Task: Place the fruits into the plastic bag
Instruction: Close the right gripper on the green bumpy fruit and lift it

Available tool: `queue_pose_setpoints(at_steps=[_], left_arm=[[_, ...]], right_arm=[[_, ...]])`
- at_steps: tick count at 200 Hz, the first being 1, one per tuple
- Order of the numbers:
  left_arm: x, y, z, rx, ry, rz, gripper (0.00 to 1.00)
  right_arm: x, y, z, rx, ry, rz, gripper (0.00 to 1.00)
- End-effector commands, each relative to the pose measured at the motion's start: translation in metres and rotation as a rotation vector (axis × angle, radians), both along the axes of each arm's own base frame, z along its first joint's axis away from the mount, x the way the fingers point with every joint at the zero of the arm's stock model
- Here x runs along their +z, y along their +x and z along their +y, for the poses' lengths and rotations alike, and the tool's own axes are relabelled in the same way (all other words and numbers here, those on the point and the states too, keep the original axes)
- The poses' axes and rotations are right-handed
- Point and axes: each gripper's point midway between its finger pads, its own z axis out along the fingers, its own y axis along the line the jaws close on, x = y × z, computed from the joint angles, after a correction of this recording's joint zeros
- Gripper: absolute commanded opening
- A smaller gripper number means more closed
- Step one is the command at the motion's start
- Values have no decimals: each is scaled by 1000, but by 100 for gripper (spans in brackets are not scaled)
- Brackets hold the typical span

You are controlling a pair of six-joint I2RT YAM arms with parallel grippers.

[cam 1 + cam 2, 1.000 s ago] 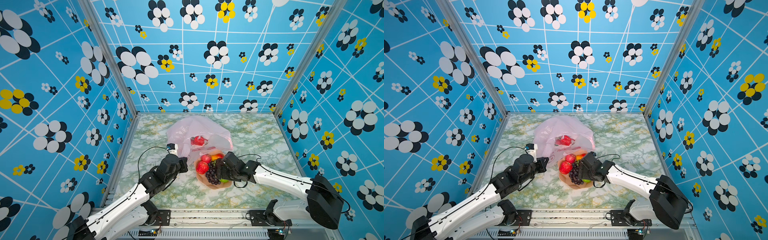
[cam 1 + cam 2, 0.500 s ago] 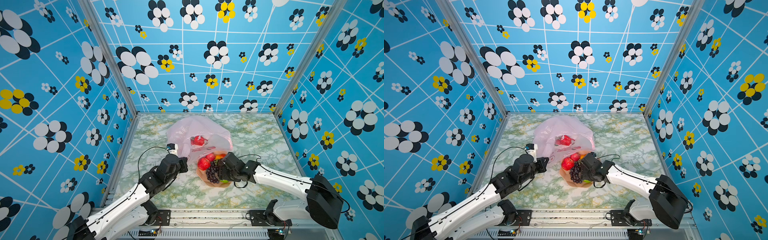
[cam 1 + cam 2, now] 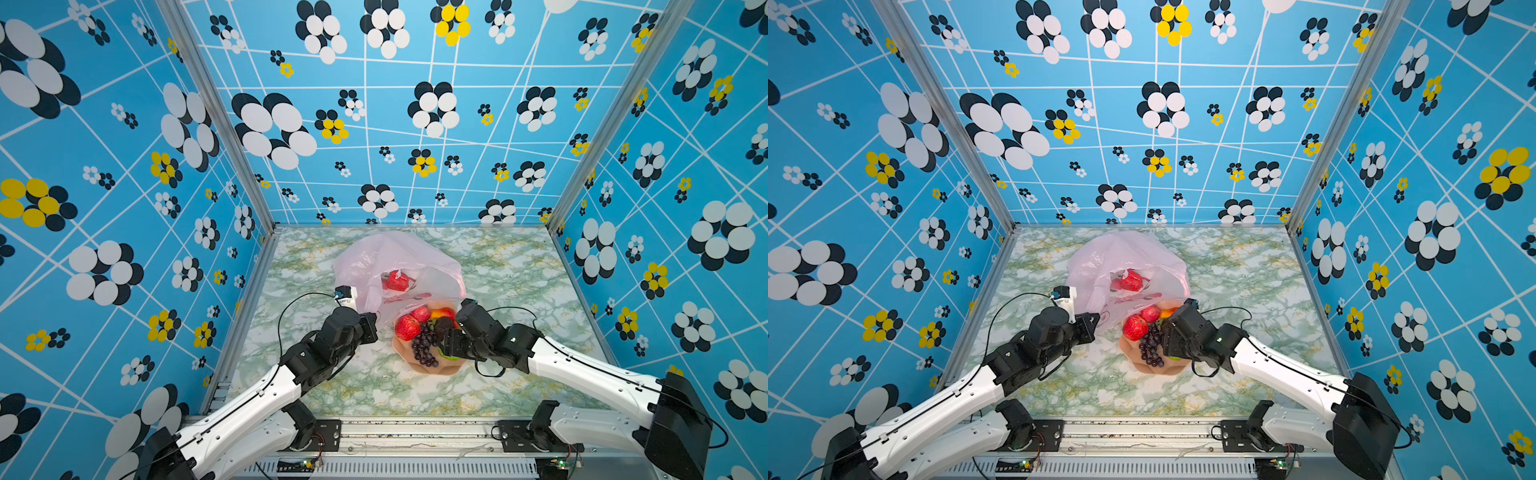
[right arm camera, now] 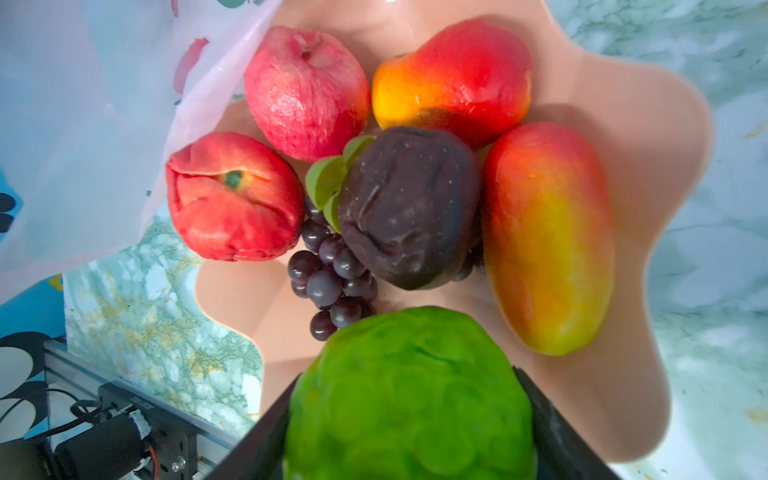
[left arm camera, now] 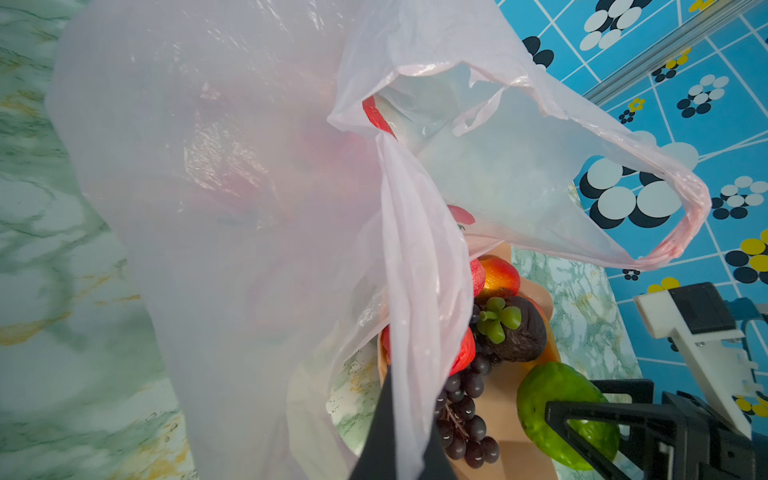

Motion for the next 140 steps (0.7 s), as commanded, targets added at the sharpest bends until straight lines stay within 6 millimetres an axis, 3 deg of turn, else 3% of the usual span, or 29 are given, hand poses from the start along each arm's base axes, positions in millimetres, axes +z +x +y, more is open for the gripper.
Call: queue_pose_setpoints(at_steps=[1,45,79,105,140], left_arm=[[0,2,-2,1,-21,2,0],[2,0,-2,4,-39,8,0],[8,0,-3,3,-49,-6,0],[12,1,-4,-2,-52,-9,0],[19,3,-9,-4,-81,-22,0]], right_arm=[[20,1,3,-20,65,-21,61],[60,6,11,-18,170,-91,61],[97,23,29,13,225,-179,61],[104,42,57,64,225,-189,61],[101,72,98,111,233,-183,62]])
